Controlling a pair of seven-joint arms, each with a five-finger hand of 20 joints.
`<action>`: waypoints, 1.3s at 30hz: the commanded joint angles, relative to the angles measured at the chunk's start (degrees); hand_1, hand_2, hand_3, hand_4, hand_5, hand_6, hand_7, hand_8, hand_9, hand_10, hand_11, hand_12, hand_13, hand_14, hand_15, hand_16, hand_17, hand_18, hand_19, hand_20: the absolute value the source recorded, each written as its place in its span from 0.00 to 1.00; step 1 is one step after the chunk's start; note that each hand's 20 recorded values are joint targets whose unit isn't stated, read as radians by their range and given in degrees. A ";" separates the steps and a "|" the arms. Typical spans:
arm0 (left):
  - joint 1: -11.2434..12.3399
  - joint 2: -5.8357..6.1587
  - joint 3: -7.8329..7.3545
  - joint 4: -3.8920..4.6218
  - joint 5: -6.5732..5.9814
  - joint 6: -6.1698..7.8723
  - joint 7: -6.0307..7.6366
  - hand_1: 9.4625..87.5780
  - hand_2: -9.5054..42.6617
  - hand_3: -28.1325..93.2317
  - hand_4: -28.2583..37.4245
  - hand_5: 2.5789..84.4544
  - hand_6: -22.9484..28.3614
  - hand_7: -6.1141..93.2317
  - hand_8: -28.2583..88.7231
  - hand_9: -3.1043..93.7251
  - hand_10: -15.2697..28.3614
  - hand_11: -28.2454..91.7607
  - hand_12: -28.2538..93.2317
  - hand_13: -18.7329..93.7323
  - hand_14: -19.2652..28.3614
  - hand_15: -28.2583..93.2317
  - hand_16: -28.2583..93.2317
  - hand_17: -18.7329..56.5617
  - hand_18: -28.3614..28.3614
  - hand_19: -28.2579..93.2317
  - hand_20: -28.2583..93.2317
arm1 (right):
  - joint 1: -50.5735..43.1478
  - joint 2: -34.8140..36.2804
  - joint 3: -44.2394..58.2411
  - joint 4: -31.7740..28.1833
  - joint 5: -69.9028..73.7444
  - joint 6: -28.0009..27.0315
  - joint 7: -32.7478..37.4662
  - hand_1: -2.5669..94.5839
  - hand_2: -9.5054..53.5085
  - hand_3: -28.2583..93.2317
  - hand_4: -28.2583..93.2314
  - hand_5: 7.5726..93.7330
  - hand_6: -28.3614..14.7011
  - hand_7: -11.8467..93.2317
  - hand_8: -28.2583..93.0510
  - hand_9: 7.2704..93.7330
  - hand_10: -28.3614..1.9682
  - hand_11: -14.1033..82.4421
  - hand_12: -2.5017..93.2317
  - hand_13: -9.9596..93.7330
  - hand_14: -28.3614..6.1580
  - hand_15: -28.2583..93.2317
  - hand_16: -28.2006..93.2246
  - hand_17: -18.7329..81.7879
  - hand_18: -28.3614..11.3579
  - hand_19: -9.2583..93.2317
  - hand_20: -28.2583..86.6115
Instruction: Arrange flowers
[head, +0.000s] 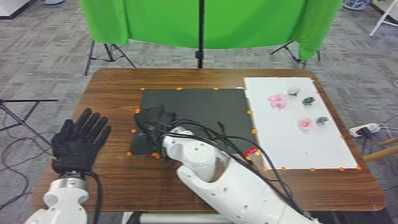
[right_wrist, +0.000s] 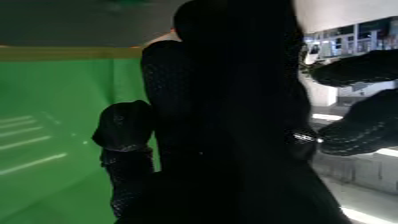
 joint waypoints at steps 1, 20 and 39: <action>1.27 -0.95 -0.26 0.14 0.31 -0.59 -1.43 0.25 0.45 0.88 0.00 0.53 0.63 0.18 0.15 0.45 0.70 0.46 0.27 0.42 0.73 0.60 0.11 0.13 0.75 0.57 0.29 | -0.97 1.93 -0.10 -2.69 3.25 -0.51 1.06 1.00 0.00 0.00 0.51 0.83 0.63 0.33 0.24 0.90 0.54 0.25 0.45 0.70 0.49 0.76 0.58 0.51 0.09 1.00 0.72; 2.07 -2.23 -1.11 0.10 0.78 -1.60 -2.48 0.29 0.34 0.88 0.00 0.52 0.64 0.18 0.15 0.44 0.70 0.45 0.27 0.42 0.73 0.58 0.12 0.13 0.75 0.56 0.29 | -2.49 3.45 3.39 -9.28 9.87 0.07 4.64 1.00 0.00 0.05 0.32 0.70 0.54 0.23 0.15 0.79 0.44 0.35 0.40 0.65 0.38 0.85 0.49 0.48 0.10 0.99 0.74; 5.01 -3.92 -2.64 -1.05 0.69 -1.14 -0.51 0.27 0.41 0.87 0.00 0.51 0.64 0.15 0.16 0.42 0.71 0.40 0.29 0.41 0.74 0.52 0.16 0.14 0.75 0.53 0.31 | -21.24 29.60 39.07 -25.36 16.57 -0.87 18.70 0.49 0.00 0.92 0.00 0.57 0.54 0.24 0.14 0.52 0.32 0.32 0.19 0.51 0.33 0.70 0.35 0.43 0.07 0.91 0.68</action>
